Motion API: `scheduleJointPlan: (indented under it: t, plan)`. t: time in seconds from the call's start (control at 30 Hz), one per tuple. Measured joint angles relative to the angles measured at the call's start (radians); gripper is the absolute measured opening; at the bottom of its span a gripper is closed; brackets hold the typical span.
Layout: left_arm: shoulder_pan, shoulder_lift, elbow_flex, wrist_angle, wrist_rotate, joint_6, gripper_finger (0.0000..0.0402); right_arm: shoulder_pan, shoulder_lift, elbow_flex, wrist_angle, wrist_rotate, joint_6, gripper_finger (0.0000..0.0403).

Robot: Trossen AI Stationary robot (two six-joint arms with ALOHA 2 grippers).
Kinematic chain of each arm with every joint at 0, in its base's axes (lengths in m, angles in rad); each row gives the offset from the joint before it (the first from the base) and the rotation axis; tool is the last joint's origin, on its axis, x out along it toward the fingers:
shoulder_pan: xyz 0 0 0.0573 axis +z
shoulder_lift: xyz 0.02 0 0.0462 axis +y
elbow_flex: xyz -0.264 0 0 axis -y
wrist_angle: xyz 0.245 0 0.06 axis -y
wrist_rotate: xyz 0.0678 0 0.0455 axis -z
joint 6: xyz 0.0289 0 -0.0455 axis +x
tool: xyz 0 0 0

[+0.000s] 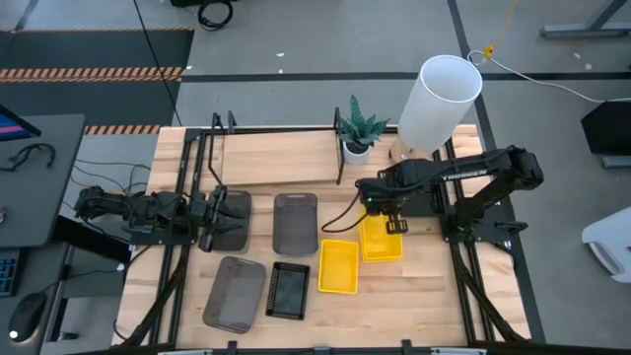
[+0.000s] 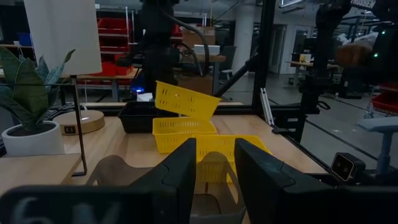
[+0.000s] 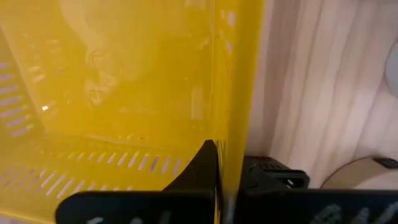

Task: Stack baskets on shelf by color
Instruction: Stack the bottom right yellow bin on the top of the top yellow bin

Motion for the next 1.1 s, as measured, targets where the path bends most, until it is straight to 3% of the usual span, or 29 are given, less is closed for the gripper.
scheduleJointPlan:
  t: [0.5,0.7,0.9,1.1]
  plan:
    - [0.000,0.000,0.000,-0.001,0.000,0.000,0.0117,0.002,0.001,-0.102,0.067,0.006,0.003,0.0007]
    - [0.000,0.000,0.000,-0.001,0.000,0.000,0.0117,0.024,0.001,-0.142,0.094,-0.039,0.033,0.0010]
    - [0.000,0.000,0.000,-0.001,0.000,0.000,0.0117,0.068,0.001,-0.201,0.136,-0.043,0.094,0.0035]
    - [0.000,0.000,0.000,-0.001,0.000,0.000,0.0117,0.107,0.001,-0.215,0.131,-0.114,0.174,0.0087]
